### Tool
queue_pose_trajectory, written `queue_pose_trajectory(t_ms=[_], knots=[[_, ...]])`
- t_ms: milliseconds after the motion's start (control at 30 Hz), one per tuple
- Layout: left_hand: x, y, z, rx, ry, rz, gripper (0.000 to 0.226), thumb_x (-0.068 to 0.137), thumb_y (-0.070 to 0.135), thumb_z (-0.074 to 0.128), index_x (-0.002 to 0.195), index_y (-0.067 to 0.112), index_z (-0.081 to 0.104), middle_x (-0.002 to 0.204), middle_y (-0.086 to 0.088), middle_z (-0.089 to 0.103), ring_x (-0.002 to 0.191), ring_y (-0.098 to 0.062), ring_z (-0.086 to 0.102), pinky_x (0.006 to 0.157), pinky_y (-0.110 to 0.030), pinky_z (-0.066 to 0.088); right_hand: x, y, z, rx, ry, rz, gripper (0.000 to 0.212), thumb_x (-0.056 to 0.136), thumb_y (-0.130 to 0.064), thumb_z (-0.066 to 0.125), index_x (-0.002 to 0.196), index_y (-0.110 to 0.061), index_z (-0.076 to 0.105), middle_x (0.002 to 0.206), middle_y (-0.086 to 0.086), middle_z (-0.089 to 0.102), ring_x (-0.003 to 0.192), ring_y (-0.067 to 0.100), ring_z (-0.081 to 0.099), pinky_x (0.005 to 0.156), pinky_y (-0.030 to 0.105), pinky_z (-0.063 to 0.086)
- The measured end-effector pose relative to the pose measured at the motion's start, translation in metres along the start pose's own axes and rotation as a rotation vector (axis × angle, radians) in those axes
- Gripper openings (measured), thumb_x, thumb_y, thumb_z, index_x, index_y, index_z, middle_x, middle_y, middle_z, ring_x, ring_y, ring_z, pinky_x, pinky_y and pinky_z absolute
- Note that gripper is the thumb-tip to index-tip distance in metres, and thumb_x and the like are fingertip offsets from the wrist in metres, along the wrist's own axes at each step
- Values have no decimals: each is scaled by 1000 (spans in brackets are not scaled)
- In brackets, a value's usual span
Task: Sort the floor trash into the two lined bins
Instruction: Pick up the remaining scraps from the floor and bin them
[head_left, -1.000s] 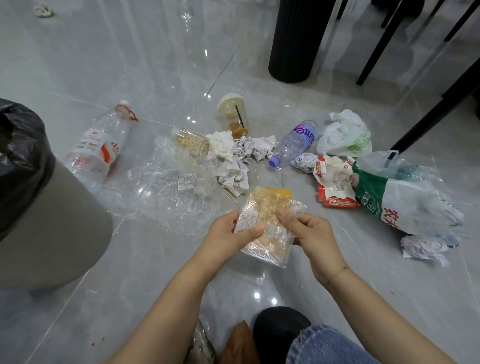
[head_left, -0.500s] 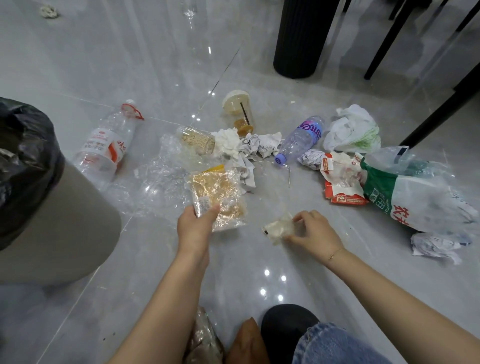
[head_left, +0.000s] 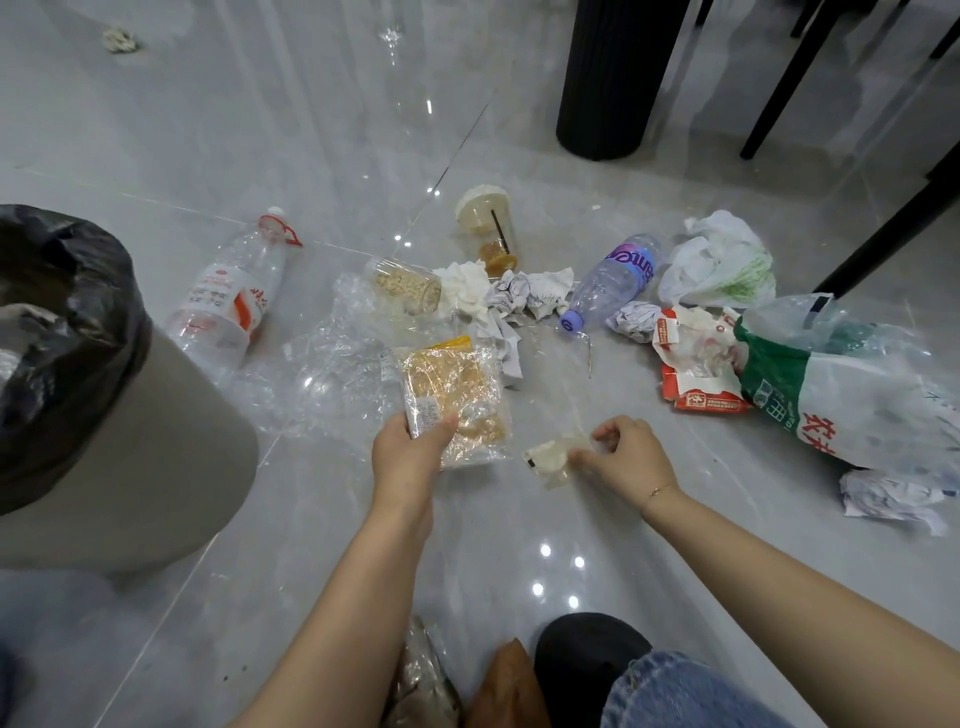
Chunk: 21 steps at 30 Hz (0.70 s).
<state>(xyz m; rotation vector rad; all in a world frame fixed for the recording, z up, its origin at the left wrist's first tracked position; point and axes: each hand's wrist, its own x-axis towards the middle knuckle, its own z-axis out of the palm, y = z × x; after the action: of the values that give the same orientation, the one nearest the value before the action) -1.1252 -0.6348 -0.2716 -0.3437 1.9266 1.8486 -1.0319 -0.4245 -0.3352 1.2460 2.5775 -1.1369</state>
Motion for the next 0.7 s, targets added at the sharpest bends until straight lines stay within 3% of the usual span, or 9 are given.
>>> queue_pose_trajectory(t_ms=[133,233,300,367,433,533,700], knots=[[-1,1,-2,10,-2,-7,18,85,16,71,103,12,68,102,-6,72,98,-22,68,94,-48,52,-1,-13,1,-209,-9,-16,61,67,-52,76,109,-17,52,110,0,46,103,19,51,84,34,47],[0,0,-2,9,-10,-7,19,86,17,71,104,14,68,102,-3,73,98,-19,68,95,-47,52,5,-20,4,-311,-68,-43,47,68,-45,77,100,-17,58,109,3,51,105,21,52,80,32,48],[0,1,-1,5,-14,-8,19,86,17,71,104,14,67,102,-3,72,98,-19,67,95,-45,52,10,-23,6,-267,-125,1,28,69,-37,78,77,-17,61,96,4,58,92,22,58,68,28,47],[-1,1,-1,0,-22,-6,16,86,15,71,101,15,67,102,-3,72,98,-19,67,94,-45,52,11,-23,5,-201,-137,12,29,72,-29,75,61,-16,52,72,1,56,75,22,57,54,25,39],[-2,1,-2,2,-26,-2,11,86,15,71,96,19,65,100,-1,71,95,-15,67,94,-43,52,5,-20,5,-178,-84,-58,32,76,-25,70,56,-18,46,60,-4,48,64,18,51,48,26,31],[1,-1,-5,15,-4,1,13,86,16,71,97,19,65,101,-2,71,95,-16,67,94,-44,52,-12,-14,3,-141,-26,-221,31,81,-22,67,55,-21,50,60,-6,49,63,16,49,50,25,30],[2,-4,-1,103,35,129,19,87,20,68,104,17,63,101,0,69,94,-17,66,84,-35,53,-47,-19,-21,317,-159,-313,10,86,-20,69,78,-14,72,80,1,67,69,10,55,65,16,43]])
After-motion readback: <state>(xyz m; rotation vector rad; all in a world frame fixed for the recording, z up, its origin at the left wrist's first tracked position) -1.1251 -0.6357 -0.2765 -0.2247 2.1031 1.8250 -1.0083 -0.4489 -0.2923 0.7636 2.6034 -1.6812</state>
